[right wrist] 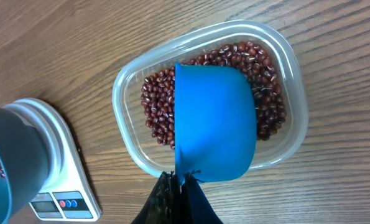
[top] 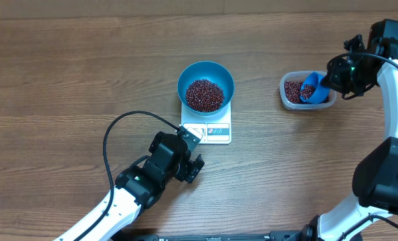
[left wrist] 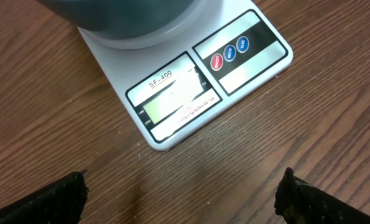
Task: Scoop item into bowl and weigh 150g on scale
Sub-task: 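Drag and tilt the scoop through the beans to fill it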
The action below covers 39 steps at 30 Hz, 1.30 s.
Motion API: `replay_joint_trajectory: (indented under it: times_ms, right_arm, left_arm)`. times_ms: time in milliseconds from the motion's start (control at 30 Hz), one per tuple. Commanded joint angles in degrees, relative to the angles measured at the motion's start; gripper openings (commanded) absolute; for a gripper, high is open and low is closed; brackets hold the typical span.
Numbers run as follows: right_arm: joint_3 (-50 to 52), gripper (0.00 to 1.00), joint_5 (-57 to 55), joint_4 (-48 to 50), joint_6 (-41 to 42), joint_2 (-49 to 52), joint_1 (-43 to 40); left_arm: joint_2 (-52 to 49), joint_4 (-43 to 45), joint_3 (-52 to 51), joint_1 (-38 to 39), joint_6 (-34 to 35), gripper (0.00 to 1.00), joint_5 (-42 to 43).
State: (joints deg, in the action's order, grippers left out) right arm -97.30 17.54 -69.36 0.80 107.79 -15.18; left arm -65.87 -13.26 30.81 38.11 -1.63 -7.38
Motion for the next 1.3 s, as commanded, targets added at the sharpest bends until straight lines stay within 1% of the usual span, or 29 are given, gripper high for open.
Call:
replay_joint_trajectory:
  times_ms: [0, 100, 300, 467, 633, 767, 967, 1267]
  right_arm:
    - [-1.8, 0.04, -4.7, -0.2, -1.3, -0.3, 2.3]
    - [-1.7, 0.04, -11.0, -0.1, -1.3, -0.3, 5.7]
    - [-1.3, 0.04, -19.7, 1.1, -0.9, -0.3, 10.6]
    - [-0.4, 0.04, -24.4, 1.7, -0.9, 0.0, 11.4]
    - [-0.2, 0.04, -24.5, 1.8, -0.9, 1.1, 11.5]
    - [-0.2, 0.04, -24.6, 1.7, -0.9, 4.7, 12.3]
    - [-0.2, 0.04, -24.3, 1.7, -0.6, 4.9, 14.1]
    - [-0.2, 0.04, -12.8, 1.1, -0.6, 4.8, 13.2]
  left_arm:
    - [0.0, 0.2, 1.3, -0.2, 0.3, 1.0, -0.7]
    - [0.0, 0.2, 1.3, -0.2, 0.3, 1.0, -0.7]
    - [0.0, 0.2, 1.3, -0.2, 0.3, 1.0, -0.7]
    - [0.0, 0.2, 1.3, -0.2, 0.3, 1.0, -0.7]
    - [0.0, 0.2, 1.3, -0.2, 0.3, 1.0, -0.7]
    - [0.0, 0.2, 1.3, -0.2, 0.3, 1.0, -0.7]
    - [0.0, 0.2, 1.3, -0.2, 0.3, 1.0, -0.7]
    - [0.0, 0.2, 1.3, -0.2, 0.3, 1.0, -0.7]
